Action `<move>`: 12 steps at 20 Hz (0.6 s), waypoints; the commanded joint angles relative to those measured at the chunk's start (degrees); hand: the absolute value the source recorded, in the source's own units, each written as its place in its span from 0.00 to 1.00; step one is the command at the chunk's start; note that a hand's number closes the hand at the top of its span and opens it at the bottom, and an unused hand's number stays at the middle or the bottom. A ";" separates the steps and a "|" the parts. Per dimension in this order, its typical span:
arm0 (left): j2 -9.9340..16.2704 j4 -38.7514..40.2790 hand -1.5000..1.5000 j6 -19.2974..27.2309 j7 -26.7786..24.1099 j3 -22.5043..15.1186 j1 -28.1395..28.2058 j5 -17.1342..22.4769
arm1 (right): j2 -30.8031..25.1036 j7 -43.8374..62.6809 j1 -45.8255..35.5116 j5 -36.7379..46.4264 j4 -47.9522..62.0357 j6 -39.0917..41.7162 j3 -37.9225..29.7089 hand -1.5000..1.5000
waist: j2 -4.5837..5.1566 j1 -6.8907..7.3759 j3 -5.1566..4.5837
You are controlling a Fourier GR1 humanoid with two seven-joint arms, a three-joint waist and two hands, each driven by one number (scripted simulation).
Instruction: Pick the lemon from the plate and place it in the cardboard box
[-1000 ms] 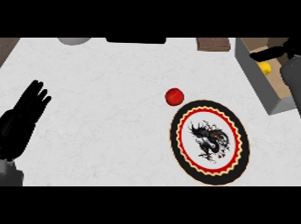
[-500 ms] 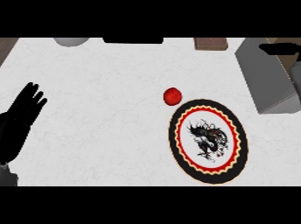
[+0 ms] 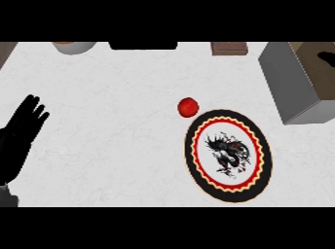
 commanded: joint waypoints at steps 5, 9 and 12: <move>0.22 1.86 0.50 0.17 -0.98 0.87 -1.43 -0.44 | -0.65 1.59 13.41 -8.96 -17.11 11.61 1.63 0.00 | 0.03 -0.13 -0.02; -1.17 1.07 0.50 -0.20 -2.39 -0.22 0.26 -0.95 | -2.92 4.11 18.96 -11.71 -25.27 15.24 2.32 0.00 | 0.08 0.09 -0.02; 0.29 -1.34 0.50 -1.71 0.12 0.34 0.73 0.28 | -0.25 3.82 21.87 -12.92 -26.83 12.48 4.46 0.00 | 0.18 0.48 0.01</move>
